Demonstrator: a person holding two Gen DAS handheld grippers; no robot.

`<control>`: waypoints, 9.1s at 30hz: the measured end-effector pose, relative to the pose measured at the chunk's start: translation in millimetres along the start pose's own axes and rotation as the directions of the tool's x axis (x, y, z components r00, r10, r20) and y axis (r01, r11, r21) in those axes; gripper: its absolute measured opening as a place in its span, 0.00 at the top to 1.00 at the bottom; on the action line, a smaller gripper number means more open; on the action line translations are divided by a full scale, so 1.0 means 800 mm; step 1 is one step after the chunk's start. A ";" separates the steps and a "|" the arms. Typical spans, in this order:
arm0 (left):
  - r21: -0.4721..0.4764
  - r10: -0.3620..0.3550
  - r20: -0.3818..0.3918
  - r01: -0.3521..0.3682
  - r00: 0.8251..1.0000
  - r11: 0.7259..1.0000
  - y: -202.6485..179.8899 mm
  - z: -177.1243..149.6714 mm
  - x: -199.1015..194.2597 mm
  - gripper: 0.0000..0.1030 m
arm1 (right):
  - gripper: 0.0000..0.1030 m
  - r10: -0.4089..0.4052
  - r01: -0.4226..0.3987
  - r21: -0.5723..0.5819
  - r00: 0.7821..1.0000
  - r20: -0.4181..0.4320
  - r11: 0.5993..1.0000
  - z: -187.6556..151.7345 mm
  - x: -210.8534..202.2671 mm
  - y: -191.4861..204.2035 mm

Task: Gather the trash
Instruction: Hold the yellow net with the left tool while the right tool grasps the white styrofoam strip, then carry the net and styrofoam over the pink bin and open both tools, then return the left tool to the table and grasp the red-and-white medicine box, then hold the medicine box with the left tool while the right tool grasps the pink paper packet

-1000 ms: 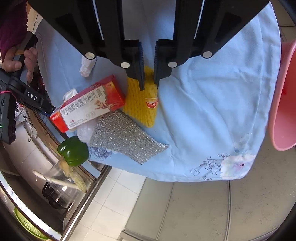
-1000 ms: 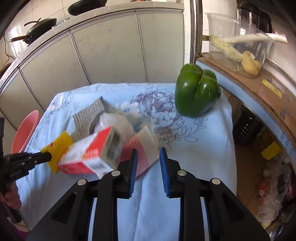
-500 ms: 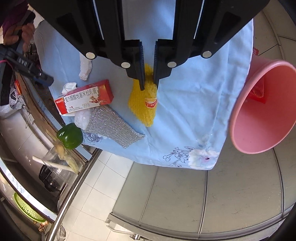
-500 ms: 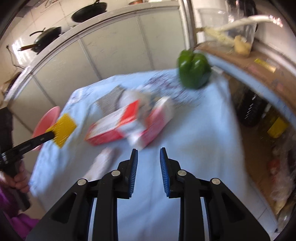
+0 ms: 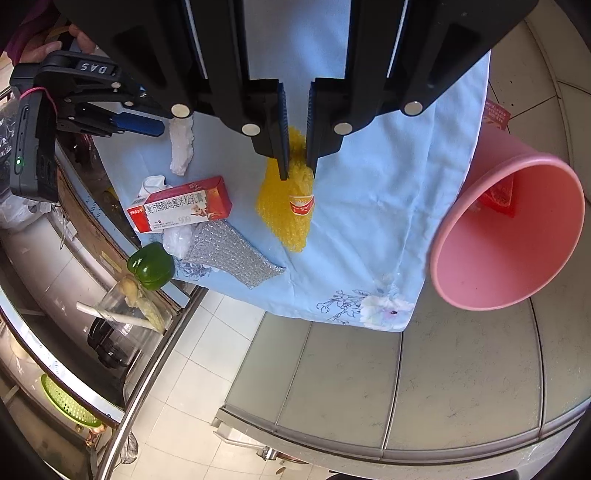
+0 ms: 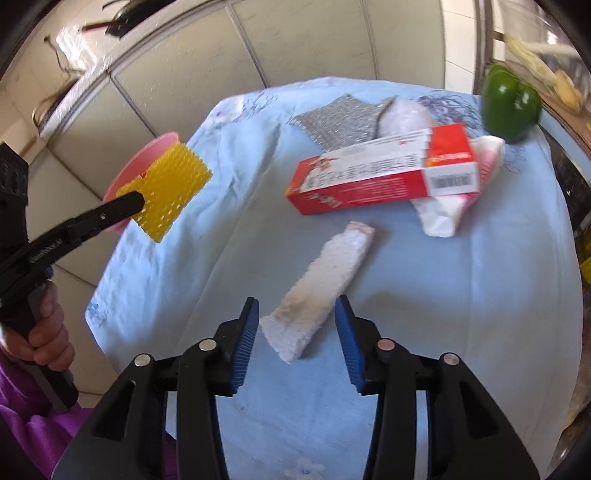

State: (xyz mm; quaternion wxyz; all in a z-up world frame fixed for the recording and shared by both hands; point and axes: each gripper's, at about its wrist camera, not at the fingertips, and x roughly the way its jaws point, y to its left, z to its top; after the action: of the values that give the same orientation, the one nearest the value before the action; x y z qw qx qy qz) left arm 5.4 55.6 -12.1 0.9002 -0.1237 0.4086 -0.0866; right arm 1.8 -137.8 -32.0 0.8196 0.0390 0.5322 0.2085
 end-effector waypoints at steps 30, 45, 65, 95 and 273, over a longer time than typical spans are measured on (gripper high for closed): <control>0.006 0.035 -0.101 -0.035 0.994 0.999 0.010 -0.022 0.019 0.92 | 0.59 -0.061 0.059 -0.029 0.997 -0.053 0.998 -0.011 -0.021 -0.057; -0.022 0.002 -0.172 -0.006 0.985 1.000 0.025 -0.026 0.007 0.70 | 0.45 -0.053 0.055 0.041 0.998 -0.040 0.998 -0.020 -0.036 -0.067; 0.018 0.023 -0.190 -0.020 0.982 1.000 0.018 -0.030 0.039 0.91 | 0.58 -0.156 0.155 0.097 0.988 0.000 0.983 -0.034 -0.019 -0.075; -0.070 0.072 0.098 -0.065 0.993 0.995 0.056 -0.004 -0.062 0.93 | 0.71 0.071 -0.053 -0.162 0.991 0.110 0.985 0.017 -0.030 0.030; 0.072 0.141 -0.225 -0.128 0.964 0.989 -0.030 -0.012 0.064 0.56 | 0.70 -0.049 0.037 0.195 0.997 0.054 0.980 0.003 -0.034 -0.086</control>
State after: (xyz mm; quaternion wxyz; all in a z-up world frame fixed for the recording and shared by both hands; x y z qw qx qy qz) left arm 30.7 18.3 -47.9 0.8538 -0.0592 0.5148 -0.0506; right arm 15.1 -210.4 -27.6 0.8315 0.1135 0.5263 0.1367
